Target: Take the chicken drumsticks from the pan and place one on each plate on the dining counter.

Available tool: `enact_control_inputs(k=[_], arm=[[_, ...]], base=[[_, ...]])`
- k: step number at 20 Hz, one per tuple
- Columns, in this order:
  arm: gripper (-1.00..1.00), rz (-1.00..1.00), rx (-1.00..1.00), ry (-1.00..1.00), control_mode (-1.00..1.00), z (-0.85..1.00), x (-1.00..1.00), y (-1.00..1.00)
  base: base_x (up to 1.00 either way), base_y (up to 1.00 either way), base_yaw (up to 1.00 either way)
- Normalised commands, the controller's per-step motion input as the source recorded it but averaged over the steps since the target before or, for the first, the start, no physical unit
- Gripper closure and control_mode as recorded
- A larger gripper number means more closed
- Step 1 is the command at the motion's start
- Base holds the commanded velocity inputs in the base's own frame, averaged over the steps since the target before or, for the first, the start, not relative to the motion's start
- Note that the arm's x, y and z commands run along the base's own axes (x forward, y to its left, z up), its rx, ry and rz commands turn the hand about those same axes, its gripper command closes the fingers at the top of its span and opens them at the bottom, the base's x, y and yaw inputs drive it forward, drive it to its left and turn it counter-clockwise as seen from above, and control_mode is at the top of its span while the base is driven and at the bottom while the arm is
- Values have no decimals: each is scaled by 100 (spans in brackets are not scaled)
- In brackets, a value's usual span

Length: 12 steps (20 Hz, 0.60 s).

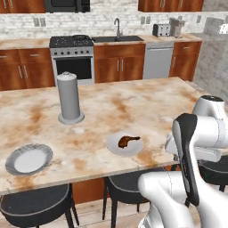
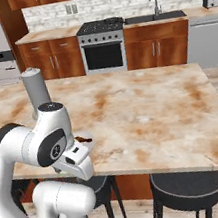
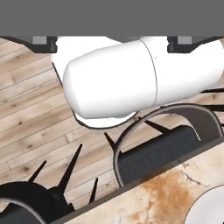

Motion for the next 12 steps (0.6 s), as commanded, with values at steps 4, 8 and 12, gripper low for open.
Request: enact_control_inputs(k=[4, 8, 12], arm=[[-100, 0, 0, 0, 100, 0, 0, 0], [-100, 0, 0, 0, 100, 0, 0, 0], [-100, 0, 0, 0, 100, 0, 0, 0]], base=[[23, -100, 0], [24, -100, 0], [30, -100, 0]])
